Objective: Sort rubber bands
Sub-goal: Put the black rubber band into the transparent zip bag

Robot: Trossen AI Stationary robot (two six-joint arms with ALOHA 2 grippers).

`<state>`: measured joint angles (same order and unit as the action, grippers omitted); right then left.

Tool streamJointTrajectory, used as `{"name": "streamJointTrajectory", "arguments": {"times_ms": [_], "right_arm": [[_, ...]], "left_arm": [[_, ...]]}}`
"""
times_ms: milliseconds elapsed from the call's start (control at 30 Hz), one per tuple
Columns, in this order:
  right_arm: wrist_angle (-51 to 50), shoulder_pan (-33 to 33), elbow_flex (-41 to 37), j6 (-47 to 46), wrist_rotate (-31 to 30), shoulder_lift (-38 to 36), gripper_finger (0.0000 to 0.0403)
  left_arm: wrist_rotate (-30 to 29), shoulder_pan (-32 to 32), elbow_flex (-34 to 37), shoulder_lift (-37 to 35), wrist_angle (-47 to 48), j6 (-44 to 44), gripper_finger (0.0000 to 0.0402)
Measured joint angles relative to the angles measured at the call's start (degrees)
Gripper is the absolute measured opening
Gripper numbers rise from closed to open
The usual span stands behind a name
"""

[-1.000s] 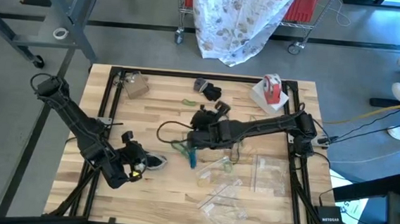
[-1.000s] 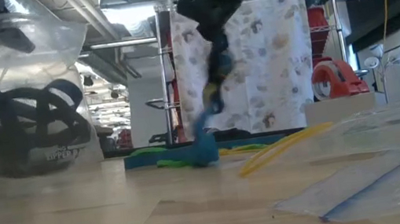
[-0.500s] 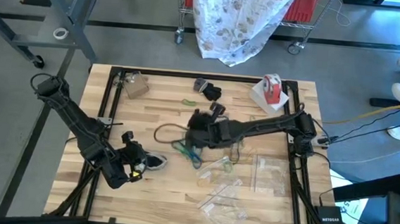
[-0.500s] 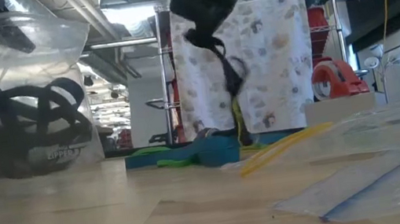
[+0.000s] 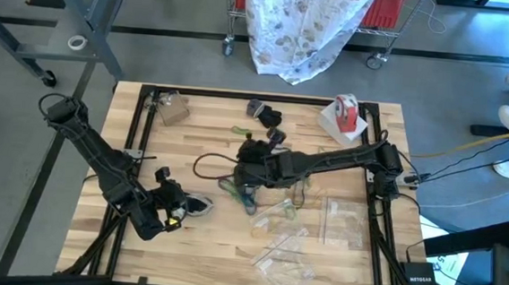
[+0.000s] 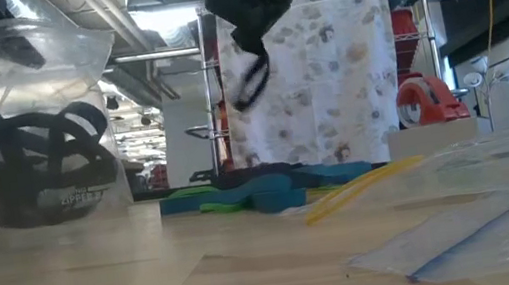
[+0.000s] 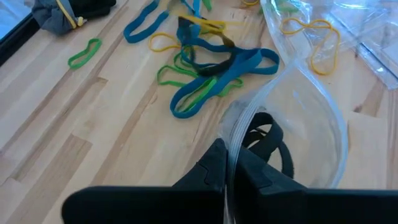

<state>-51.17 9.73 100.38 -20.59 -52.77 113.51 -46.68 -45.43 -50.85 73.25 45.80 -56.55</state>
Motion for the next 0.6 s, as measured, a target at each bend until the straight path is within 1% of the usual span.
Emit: {"name": "streamJointTrajectory", "arguments": {"times_ms": [33, 133, 267, 300, 333, 433, 467, 533, 600], "right_arm": [[0.5, -0.1, 0.0, -0.2, 2.0, 0.0, 0.0001], [4.3, -0.1, 0.0, 3.5, 14.9, 0.0, 0.0001], [11.7, 0.8, 0.0, 12.4, 35.2, 0.0, 0.0001], [12.6, 1.2, 0.0, 13.7, 37.0, 0.0, 0.0001], [13.3, 1.3, 0.0, 14.1, 35.5, 0.0, 0.0001], [13.9, 1.7, 0.0, 11.8, 23.3, 0.0, 0.0001], [14.2, 1.4, 0.0, 11.7, 21.4, 0.0, 0.0001], [16.5, 1.1, 0.0, 12.7, 22.5, 0.0, 0.0001], [20.3, 1.9, 0.0, 14.1, 26.6, 0.0, 0.0001]], "left_arm": [[0.0, 0.0, 0.0, 0.0, 0.0, 0.0, 0.0000], [0.0, 0.0, 0.0, 0.0, 0.0, 0.1, 0.0000], [0.0, 0.2, 0.0, 0.0, 0.0, 0.2, 0.0000], [0.0, 0.2, 0.0, 0.0, 0.0, 0.0, 0.0000], [0.0, 0.2, 0.0, 0.0, 0.0, 0.0, 0.0000], [0.0, 0.2, 0.0, 0.0, 0.0, 0.1, 0.0000], [0.0, 0.2, 0.0, 0.0, 0.0, 0.0, 0.0000], [0.0, 0.2, 0.0, 0.2, 0.0, -0.2, 0.0000], [0.0, 0.2, 0.0, 0.2, 0.1, -0.4, 0.0000]]}}
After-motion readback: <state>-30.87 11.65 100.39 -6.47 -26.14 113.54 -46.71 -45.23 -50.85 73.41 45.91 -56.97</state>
